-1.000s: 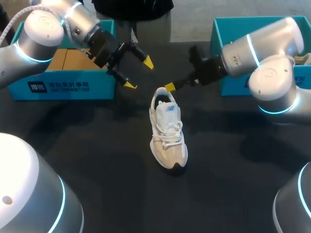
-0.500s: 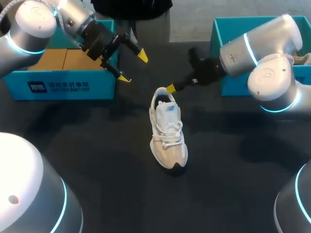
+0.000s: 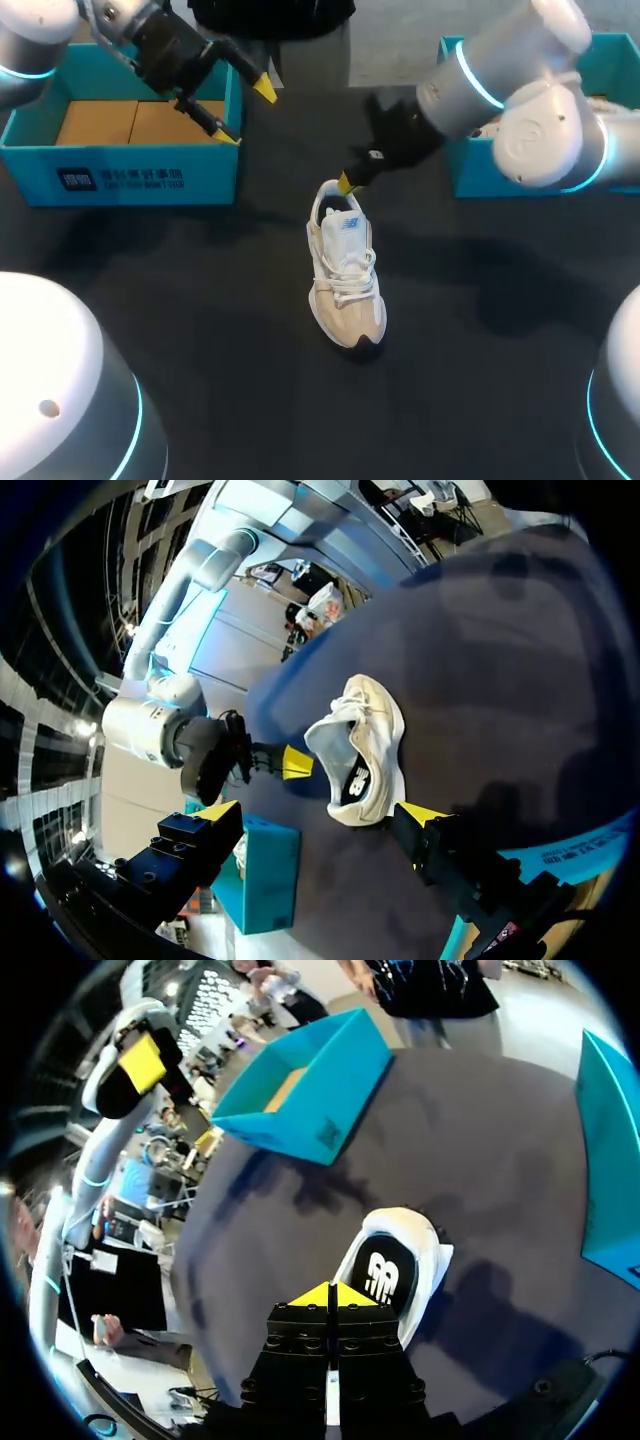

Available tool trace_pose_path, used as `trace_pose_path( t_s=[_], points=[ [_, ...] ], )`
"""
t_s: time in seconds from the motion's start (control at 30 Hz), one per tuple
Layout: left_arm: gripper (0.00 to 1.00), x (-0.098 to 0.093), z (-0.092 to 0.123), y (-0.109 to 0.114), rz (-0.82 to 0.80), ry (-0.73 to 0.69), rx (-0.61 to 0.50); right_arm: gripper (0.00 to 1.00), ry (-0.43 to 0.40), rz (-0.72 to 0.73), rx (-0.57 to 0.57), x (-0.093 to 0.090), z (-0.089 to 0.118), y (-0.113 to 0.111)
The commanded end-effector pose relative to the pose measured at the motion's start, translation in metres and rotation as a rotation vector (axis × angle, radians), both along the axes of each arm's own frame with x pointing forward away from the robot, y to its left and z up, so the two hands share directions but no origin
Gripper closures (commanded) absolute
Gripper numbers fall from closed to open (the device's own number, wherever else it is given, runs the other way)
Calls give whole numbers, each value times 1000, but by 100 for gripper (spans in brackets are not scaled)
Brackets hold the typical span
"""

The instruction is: Take the shoe out of the shoebox, open the shoe tongue, remove and reinsert the insole, then place the shoe into the shoebox

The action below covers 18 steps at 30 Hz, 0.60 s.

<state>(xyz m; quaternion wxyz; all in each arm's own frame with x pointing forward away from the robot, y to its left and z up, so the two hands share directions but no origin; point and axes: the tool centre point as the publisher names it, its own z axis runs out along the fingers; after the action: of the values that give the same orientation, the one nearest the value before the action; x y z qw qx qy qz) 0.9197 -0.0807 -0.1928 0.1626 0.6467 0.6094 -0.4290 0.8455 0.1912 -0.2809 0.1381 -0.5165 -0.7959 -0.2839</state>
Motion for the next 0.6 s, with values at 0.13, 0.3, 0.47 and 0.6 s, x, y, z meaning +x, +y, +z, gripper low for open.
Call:
trace_pose_path(
  t_s=[0.13,0.3,0.47,0.6],
  points=[
    [0,-3,14,17,4,-4,21,100,26,-74,-411,-1,5,11],
    [0,-5,24,28,-1,-10,37,100,56,-63,-470,-3,5,15],
    [0,0,32,41,31,-32,43,100,56,-63,-470,-3,5,15],
    [0,4,36,49,51,-43,49,100,56,-63,-470,-3,5,15]
  ],
)
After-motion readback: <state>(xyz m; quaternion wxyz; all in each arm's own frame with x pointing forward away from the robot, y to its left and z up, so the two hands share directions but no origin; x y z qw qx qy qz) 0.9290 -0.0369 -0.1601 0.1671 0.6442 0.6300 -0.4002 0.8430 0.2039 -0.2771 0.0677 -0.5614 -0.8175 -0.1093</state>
